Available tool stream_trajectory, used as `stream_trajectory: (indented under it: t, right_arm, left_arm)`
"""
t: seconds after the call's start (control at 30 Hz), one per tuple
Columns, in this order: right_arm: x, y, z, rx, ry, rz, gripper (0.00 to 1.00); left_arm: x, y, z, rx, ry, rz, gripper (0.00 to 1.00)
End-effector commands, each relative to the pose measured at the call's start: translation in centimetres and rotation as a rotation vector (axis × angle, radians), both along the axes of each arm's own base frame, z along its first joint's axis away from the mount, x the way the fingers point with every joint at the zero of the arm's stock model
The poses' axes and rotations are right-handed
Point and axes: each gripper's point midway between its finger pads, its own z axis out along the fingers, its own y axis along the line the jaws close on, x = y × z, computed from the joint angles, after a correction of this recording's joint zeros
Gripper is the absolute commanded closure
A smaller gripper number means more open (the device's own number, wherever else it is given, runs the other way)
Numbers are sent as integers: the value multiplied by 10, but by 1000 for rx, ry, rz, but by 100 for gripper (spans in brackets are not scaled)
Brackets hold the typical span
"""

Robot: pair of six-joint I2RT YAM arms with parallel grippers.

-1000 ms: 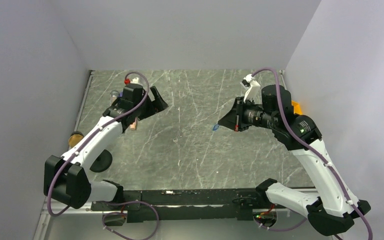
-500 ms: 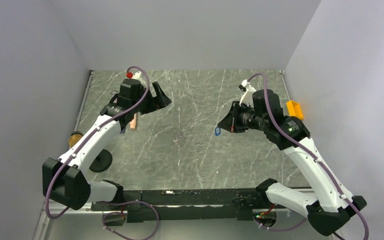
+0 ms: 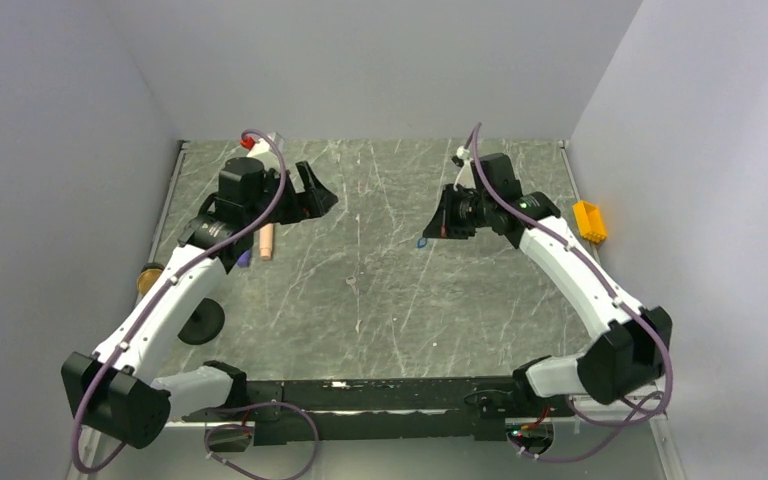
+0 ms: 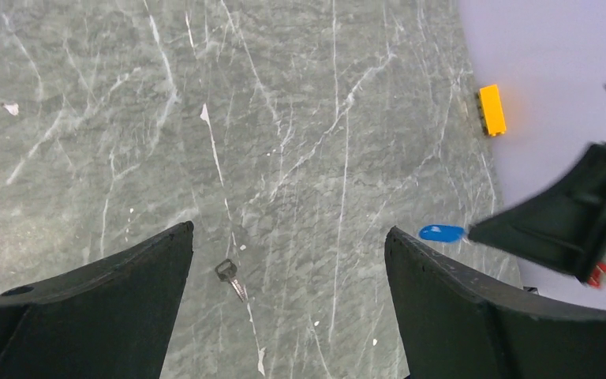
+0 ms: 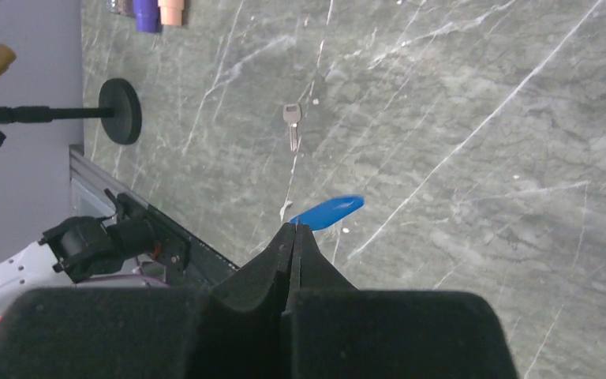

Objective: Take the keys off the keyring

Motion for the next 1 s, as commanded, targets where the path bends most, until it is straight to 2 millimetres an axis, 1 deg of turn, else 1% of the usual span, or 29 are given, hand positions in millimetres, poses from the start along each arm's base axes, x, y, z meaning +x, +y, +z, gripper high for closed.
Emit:
stream_trajectory:
  t: [0.0, 0.13, 0.27, 0.37, 0.47, 0.53, 0.57, 0.6, 0.67, 0.7, 0.77, 0.97]
  right_arm:
    - [41, 9, 27, 85, -103, 16, 100]
    - [66, 17, 25, 144, -76, 19, 100]
    - [91, 17, 19, 161, -59, -11, 100]
    - [108, 17, 13, 177, -49, -38, 100]
    - [117, 22, 11, 205, -36, -37, 100]
    - [119, 26, 7, 221, -18, -28, 100]
    - [119, 28, 6, 228, -11, -24, 97]
    - [118, 29, 5, 237, -7, -16, 89]
    - [116, 31, 3, 245, 2, -1, 64]
    - [114, 30, 2, 245, 5, 1, 57]
    - [110, 29, 1, 243, 6, 2, 48]
    - [96, 24, 9, 241, -1, 0, 40]
  left_arm:
    - [-10, 6, 44, 9, -121, -26, 5]
    - [-17, 11, 54, 36, -153, -35, 5]
    - [-21, 16, 52, 58, -155, -22, 4]
    - [-22, 17, 52, 60, -160, -24, 4]
    - [-21, 16, 52, 63, -160, -27, 4]
    - [-20, 15, 51, 61, -159, -32, 4]
    - [-19, 14, 51, 59, -158, -33, 4]
    - [-18, 14, 50, 58, -156, -33, 4]
    - [-17, 13, 51, 56, -159, -36, 4]
    - [-17, 13, 52, 56, -158, -36, 4]
    - [-17, 13, 51, 57, -159, -36, 4]
    - [-15, 10, 47, 51, -153, -43, 4]
